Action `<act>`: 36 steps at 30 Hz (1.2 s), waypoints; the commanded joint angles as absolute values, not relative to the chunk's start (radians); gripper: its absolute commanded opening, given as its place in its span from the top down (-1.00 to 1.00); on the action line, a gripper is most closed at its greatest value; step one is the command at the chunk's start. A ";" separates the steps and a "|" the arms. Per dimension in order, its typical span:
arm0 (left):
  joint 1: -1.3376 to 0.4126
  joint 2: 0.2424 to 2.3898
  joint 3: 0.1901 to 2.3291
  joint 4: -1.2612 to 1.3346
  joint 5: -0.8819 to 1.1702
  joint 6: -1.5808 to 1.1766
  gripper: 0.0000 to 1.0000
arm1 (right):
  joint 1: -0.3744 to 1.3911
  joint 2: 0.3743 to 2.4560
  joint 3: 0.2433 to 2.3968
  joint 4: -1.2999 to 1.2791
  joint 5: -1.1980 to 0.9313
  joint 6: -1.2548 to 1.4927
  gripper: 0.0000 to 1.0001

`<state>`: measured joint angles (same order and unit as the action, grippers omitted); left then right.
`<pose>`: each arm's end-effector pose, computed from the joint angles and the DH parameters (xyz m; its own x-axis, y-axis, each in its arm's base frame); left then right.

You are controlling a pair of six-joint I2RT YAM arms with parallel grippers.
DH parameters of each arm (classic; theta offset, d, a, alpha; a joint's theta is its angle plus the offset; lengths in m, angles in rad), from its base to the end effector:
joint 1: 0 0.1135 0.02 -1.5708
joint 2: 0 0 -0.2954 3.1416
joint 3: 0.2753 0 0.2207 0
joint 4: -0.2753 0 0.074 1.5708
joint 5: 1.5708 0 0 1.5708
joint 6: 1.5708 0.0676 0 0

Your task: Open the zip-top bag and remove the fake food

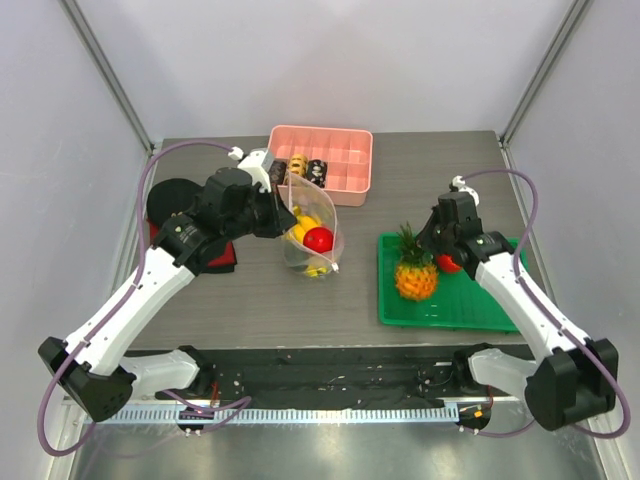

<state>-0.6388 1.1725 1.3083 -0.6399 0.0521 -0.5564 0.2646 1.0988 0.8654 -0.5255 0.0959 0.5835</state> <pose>0.1839 -0.1409 0.4056 -0.6631 -0.1645 -0.7303 0.3319 0.8098 -0.4838 0.2031 0.0483 0.2886 -0.6607 0.3892 -0.6418 0.2047 0.9161 0.3448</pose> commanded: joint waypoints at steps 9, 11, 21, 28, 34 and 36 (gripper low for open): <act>-0.632 1.184 1.330 -0.584 0.124 -0.552 1.00 | 0.265 1.198 1.133 -0.717 0.195 0.558 -0.57; -0.634 1.186 1.330 -0.583 0.127 -0.552 1.00 | 0.265 1.216 1.234 -0.791 0.213 0.555 -0.64; -0.634 1.183 1.324 -0.586 0.123 -0.552 1.00 | 0.586 1.350 1.672 -0.937 0.293 0.557 -0.50; -0.632 1.198 1.342 -0.575 0.129 -0.552 1.00 | 0.805 1.483 1.842 -0.885 0.290 0.609 -0.01; -0.634 1.218 1.370 -0.572 0.130 -0.554 1.00 | 0.894 1.565 1.907 -0.903 0.287 0.627 0.31; -0.634 1.223 1.373 -0.569 0.129 -0.555 1.00 | 0.919 1.563 1.911 -0.920 0.339 0.618 0.43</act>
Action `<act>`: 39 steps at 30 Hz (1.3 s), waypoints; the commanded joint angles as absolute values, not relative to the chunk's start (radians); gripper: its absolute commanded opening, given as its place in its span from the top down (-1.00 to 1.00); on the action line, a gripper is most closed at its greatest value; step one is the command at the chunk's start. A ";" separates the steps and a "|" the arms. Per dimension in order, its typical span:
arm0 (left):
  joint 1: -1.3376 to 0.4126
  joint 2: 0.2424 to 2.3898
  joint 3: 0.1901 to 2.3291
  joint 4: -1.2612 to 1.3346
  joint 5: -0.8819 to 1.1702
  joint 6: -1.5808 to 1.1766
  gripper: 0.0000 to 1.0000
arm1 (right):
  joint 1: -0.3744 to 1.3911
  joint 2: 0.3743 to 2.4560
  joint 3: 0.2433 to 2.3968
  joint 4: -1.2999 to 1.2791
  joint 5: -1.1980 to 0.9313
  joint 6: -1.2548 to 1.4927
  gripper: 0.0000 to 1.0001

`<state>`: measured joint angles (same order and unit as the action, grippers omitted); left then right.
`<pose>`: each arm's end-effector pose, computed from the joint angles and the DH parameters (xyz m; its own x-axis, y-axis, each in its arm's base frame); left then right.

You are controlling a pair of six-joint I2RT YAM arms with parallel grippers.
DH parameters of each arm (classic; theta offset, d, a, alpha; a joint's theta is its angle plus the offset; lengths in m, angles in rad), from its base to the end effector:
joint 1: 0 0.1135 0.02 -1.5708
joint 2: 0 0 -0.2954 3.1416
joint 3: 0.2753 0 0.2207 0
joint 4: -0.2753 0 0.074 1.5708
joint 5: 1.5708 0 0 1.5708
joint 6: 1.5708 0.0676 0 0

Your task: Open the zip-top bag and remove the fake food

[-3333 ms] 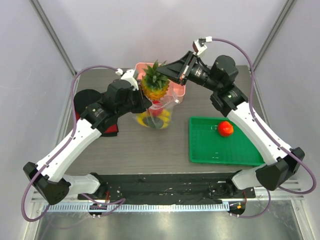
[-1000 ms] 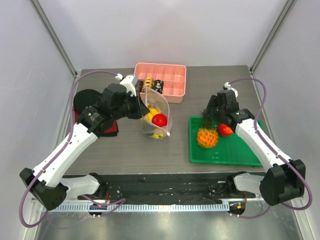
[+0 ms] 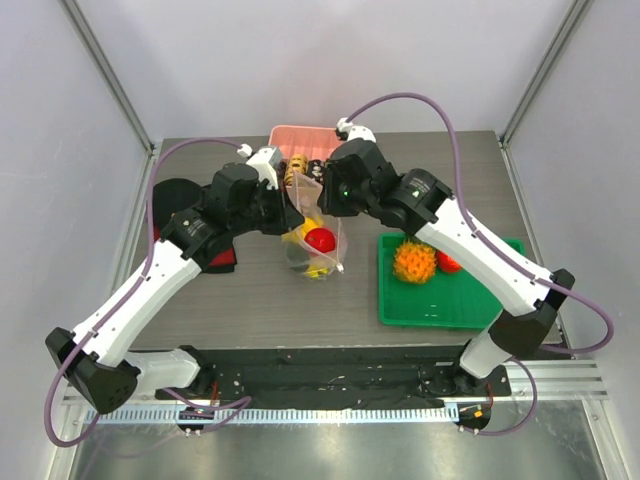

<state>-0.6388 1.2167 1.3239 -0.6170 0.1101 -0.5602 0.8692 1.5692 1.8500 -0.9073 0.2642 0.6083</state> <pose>0.1927 -0.1524 0.4040 -0.6877 -0.1471 -0.7109 0.3591 0.7821 -0.5092 0.2199 0.2329 0.4438 -0.6539 0.0809 -0.7523 -0.2767 0.8998 0.3373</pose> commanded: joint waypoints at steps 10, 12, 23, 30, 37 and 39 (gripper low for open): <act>-0.634 1.220 1.390 -0.568 0.127 -0.566 1.00 | 0.971 1.615 1.879 -0.925 0.356 0.591 0.59; -0.634 1.213 1.385 -0.569 0.129 -0.572 1.00 | 0.965 1.638 1.842 -0.887 0.351 0.601 0.58; -0.634 1.189 1.321 -0.555 0.123 -0.609 0.99 | 0.900 1.770 1.841 -0.808 0.304 0.653 0.55; -0.635 1.195 1.298 -0.569 0.115 -0.624 1.00 | 0.848 1.813 1.790 -0.847 0.298 0.761 0.45; -0.635 1.192 1.272 -0.560 0.115 -0.624 1.00 | 0.857 1.796 1.761 -0.770 0.233 0.764 0.37; -0.635 1.193 1.279 -0.558 0.121 -0.623 1.00 | 0.858 1.809 1.750 -0.781 0.222 0.755 0.33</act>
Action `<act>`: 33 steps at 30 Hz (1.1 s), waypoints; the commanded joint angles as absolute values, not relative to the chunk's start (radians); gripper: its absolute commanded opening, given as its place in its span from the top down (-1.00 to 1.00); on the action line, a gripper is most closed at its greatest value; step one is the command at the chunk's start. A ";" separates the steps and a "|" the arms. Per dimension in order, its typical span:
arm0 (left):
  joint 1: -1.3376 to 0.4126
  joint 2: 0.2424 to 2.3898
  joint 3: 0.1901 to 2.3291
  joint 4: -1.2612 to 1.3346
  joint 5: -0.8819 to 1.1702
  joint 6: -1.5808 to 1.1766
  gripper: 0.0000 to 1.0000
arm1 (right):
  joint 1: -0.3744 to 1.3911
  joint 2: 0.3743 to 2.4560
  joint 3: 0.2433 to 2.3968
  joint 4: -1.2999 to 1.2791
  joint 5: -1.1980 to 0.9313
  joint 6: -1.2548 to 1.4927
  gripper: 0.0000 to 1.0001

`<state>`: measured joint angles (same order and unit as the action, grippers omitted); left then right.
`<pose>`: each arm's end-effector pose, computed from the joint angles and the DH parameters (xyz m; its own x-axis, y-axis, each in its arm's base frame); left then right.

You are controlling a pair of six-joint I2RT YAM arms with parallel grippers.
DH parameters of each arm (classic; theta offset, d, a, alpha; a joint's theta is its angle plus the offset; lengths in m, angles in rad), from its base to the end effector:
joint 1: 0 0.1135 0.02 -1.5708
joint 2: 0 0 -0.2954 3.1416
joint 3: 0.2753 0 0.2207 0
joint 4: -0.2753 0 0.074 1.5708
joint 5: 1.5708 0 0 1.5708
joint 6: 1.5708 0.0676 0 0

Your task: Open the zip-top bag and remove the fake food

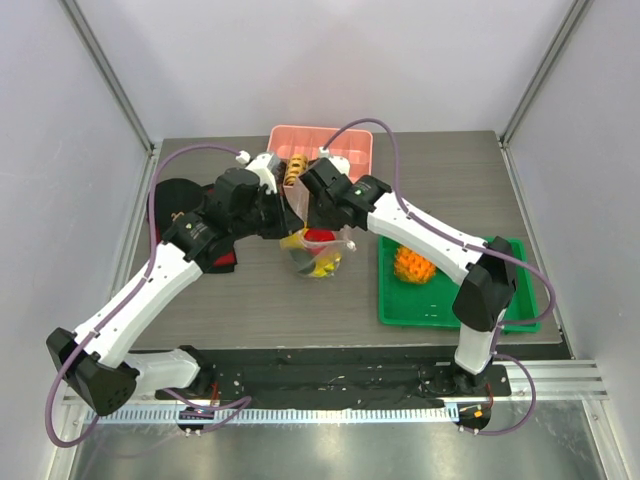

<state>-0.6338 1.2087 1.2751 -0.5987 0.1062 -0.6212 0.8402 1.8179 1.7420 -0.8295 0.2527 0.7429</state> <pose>0.1932 -0.1509 0.3920 -0.7181 -0.1904 -0.6694 0.3007 0.7825 -0.5452 0.2760 0.2827 0.3339 -0.8047 0.0833 -0.5877 -0.1001 0.9569 0.2727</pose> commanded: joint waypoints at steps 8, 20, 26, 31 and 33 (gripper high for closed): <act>-0.635 1.219 1.289 -0.637 0.084 -0.604 1.00 | 0.857 1.766 1.553 -0.685 0.287 0.626 0.07; -0.635 1.229 1.285 -0.666 0.032 -0.589 1.00 | 0.857 1.781 1.491 -0.454 0.350 0.508 -0.53; -0.635 1.235 1.284 -0.670 0.032 -0.581 1.00 | 0.854 1.819 1.502 -0.397 0.305 0.486 -0.62; -0.635 1.227 1.272 -0.661 0.038 -0.586 1.00 | 0.844 1.856 1.502 -0.365 0.305 0.462 -0.52; -0.635 1.227 1.272 -0.663 0.040 -0.587 1.00 | 0.839 1.876 1.496 -0.367 0.295 0.457 -0.52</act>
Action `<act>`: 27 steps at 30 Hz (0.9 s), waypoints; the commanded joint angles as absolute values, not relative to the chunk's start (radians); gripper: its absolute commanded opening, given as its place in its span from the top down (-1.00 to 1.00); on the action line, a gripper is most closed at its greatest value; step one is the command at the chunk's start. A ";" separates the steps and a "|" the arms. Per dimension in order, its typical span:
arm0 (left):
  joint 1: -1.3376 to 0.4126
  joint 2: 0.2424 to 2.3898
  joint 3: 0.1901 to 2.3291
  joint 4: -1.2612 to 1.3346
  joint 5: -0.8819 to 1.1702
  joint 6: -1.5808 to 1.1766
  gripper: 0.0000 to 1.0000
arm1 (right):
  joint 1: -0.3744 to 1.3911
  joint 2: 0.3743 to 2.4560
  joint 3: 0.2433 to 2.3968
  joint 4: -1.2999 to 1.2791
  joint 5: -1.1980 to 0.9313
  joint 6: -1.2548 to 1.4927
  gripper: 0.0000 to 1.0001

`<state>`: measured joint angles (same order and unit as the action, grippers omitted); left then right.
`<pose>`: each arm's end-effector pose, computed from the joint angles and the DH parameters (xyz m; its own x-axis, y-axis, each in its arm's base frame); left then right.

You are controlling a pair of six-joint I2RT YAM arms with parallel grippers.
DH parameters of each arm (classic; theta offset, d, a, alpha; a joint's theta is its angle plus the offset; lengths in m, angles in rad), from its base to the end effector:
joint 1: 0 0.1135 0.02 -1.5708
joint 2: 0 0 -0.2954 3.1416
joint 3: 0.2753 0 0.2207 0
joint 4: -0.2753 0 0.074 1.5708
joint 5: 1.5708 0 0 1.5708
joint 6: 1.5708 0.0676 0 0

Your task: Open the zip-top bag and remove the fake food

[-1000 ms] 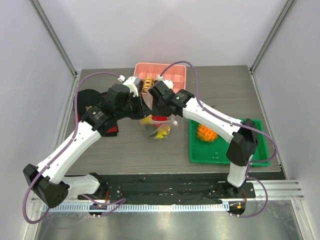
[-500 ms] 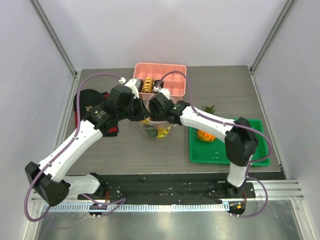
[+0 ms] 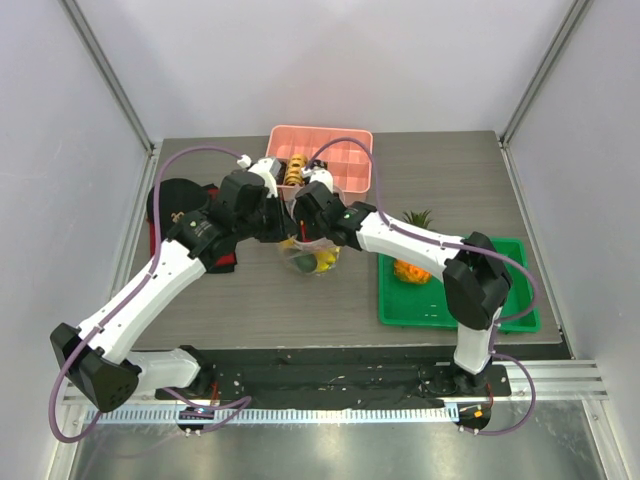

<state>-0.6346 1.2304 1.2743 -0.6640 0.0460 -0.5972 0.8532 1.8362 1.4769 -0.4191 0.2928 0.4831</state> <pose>0.1963 -0.1484 0.3790 -0.7370 -0.1550 -0.6579 0.2515 0.8406 -0.4797 0.2884 0.3007 0.2826 -0.6812 -0.1041 -0.7247 -0.3046 0.9404 0.1513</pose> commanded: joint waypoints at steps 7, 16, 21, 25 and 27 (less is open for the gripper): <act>-0.635 1.224 1.223 -0.657 0.028 -0.584 1.00 | 0.838 1.924 1.460 -0.280 0.304 0.394 -0.63; -0.635 1.218 1.175 -0.655 -0.018 -0.592 1.00 | 0.833 1.979 1.460 -0.155 0.327 0.385 -0.89; -0.635 1.223 1.177 -0.660 -0.017 -0.592 1.00 | 0.831 1.997 1.463 -0.106 0.293 0.380 -0.99; -0.634 1.221 1.172 -0.661 -0.017 -0.594 1.00 | 0.828 2.022 1.499 -0.120 0.342 0.382 -0.80; -0.635 1.224 1.175 -0.664 -0.018 -0.594 1.00 | 0.828 2.025 1.505 -0.126 0.348 0.380 -0.51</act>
<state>-0.6327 1.2312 1.1717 -0.6609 -0.0257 -0.5945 0.8425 2.0060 1.4605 -0.1650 0.2882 0.3779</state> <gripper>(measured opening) 0.003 0.847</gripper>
